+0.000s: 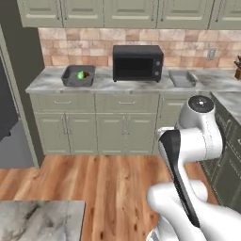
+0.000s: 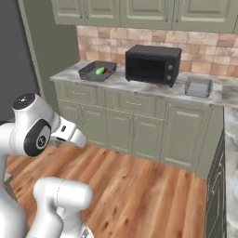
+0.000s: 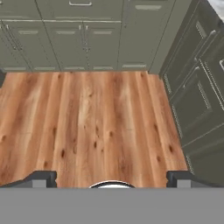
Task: Place one corn and one chicken drumstick in each tupperware on the nearby counter, to pack two identical lunches.
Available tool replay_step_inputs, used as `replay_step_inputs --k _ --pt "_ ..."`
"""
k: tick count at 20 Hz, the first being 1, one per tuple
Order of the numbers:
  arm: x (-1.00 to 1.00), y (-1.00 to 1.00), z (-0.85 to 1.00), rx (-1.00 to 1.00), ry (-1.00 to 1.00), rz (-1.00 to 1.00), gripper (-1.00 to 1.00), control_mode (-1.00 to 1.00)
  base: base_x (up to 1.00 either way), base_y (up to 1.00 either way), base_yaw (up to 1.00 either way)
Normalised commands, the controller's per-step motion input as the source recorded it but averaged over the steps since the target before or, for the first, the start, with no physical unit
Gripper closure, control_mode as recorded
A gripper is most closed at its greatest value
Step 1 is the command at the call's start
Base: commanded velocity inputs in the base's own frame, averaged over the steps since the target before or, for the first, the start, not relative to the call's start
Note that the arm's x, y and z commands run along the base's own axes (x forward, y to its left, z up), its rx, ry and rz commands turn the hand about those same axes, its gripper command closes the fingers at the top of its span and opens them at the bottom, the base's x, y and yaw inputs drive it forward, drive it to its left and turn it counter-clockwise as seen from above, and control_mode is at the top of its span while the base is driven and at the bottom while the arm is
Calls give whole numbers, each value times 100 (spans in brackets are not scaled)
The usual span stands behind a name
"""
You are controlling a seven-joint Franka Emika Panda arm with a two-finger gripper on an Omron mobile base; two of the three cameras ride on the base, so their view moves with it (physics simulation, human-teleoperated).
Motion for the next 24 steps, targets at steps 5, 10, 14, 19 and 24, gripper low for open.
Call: replay_step_inputs --k 5,10,14,19,24 --pt "0 0 0 0 0 0 -100 100 -100 47 0" --pt "0 0 0 0 0 0 -100 100 -100 50 0" --pt "0 0 0 0 0 0 -100 100 -100 47 0" --pt "0 0 0 0 0 0 -100 100 -100 38 0" --pt "0 0 0 0 0 0 -100 100 -100 37 0"
